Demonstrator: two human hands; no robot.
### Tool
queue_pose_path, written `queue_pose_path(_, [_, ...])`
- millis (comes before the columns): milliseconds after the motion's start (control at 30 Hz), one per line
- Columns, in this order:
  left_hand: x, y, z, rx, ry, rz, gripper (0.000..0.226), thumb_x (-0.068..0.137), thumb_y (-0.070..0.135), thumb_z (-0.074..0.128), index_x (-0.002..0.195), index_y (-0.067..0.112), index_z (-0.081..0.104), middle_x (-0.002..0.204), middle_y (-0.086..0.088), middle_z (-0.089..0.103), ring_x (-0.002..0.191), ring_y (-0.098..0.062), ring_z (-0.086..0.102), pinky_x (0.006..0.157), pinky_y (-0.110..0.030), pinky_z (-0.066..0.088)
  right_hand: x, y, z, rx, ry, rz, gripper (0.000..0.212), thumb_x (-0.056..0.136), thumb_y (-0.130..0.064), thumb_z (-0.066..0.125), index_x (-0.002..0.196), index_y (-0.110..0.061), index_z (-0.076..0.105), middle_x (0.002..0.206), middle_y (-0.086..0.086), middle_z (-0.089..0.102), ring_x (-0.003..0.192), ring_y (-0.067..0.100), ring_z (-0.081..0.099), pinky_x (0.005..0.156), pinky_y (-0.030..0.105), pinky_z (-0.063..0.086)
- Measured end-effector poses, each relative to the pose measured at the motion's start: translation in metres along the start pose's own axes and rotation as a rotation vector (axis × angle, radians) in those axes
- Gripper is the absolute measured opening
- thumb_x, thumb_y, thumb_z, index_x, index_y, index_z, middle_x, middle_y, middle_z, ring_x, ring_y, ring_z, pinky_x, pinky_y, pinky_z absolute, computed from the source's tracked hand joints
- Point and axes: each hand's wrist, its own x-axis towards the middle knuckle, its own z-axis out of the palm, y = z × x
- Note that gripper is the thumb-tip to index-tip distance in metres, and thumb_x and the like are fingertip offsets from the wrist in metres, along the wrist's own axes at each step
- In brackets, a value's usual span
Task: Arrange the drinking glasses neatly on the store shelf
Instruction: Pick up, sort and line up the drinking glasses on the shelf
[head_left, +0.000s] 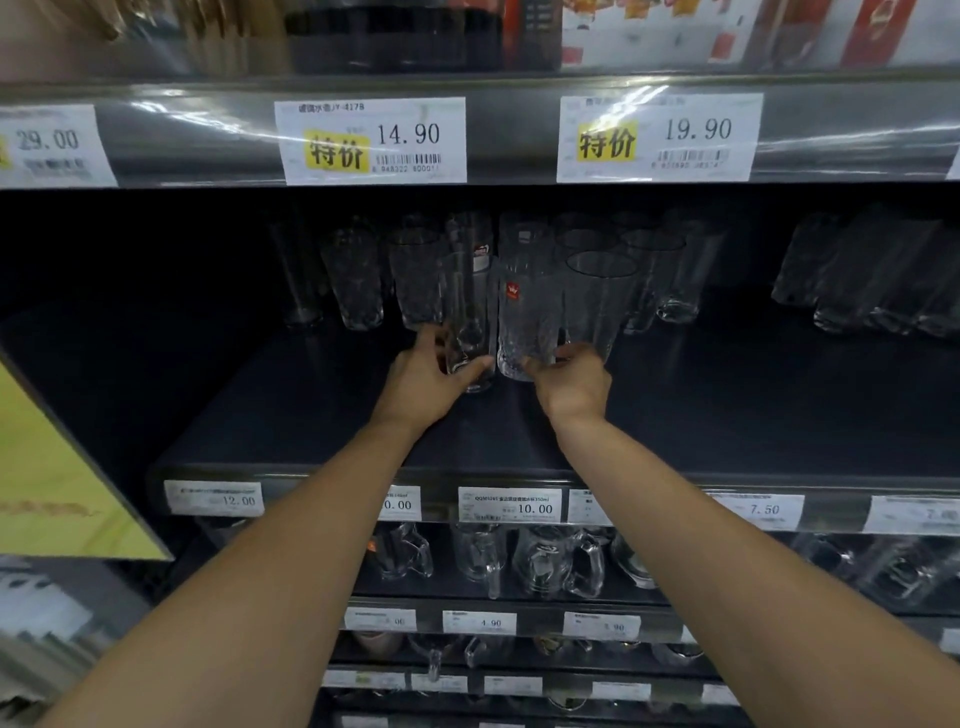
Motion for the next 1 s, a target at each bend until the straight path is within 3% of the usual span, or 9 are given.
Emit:
queue_pose_path(233, [0.001, -0.002, -0.001, 0.035, 0.001, 0.023, 0.064, 0.086, 0.053, 0.069, 0.137, 0.018, 0.051, 0.124, -0.006, 0.067, 0.115, -0.021, 0.063, 0.099, -0.035, 0.051, 0.002, -0.003, 0.006, -0.048, 0.052, -0.013, 0.040, 0.088, -0.028, 0.073, 0.120, -0.006, 0.062, 0.121, 0.018, 0.066, 0.113, 0.033, 0.063, 0.090, 0.032, 0.050])
queue_pose_path(333, [0.000, -0.001, -0.001, 0.051, 0.001, 0.027, 0.067, 0.088, 0.052, 0.067, 0.143, 0.019, 0.048, 0.127, -0.006, 0.066, 0.118, -0.020, 0.061, 0.097, -0.024, 0.046, 0.002, -0.005, 0.006, -0.078, 0.060, -0.011, 0.038, 0.091, -0.026, 0.070, 0.122, -0.005, 0.063, 0.123, 0.019, 0.065, 0.115, 0.034, 0.061, 0.091, 0.034, 0.050])
queue_pose_path(667, [0.003, -0.003, 0.003, 0.114, -0.011, 0.006, 0.065, 0.090, 0.053, 0.064, 0.139, 0.012, 0.053, 0.136, -0.008, 0.062, 0.125, -0.023, 0.057, 0.092, -0.019, 0.039, 0.002, -0.006, 0.016, -0.214, 0.118, -0.066, 0.023, 0.094, -0.021, 0.060, 0.105, -0.004, 0.071, 0.111, 0.019, 0.070, 0.104, 0.035, 0.066, 0.092, 0.040, 0.053])
queue_pose_path(1000, [0.007, -0.009, 0.003, 0.130, -0.021, 0.002, 0.068, 0.088, 0.059, 0.062, 0.139, 0.015, 0.055, 0.135, -0.006, 0.063, 0.125, -0.021, 0.057, 0.101, -0.030, 0.047, 0.008, -0.006, 0.021, -0.331, 0.139, -0.070, 0.028, 0.097, -0.027, 0.053, 0.113, -0.012, 0.070, 0.117, 0.013, 0.070, 0.112, 0.032, 0.062, 0.095, 0.037, 0.041])
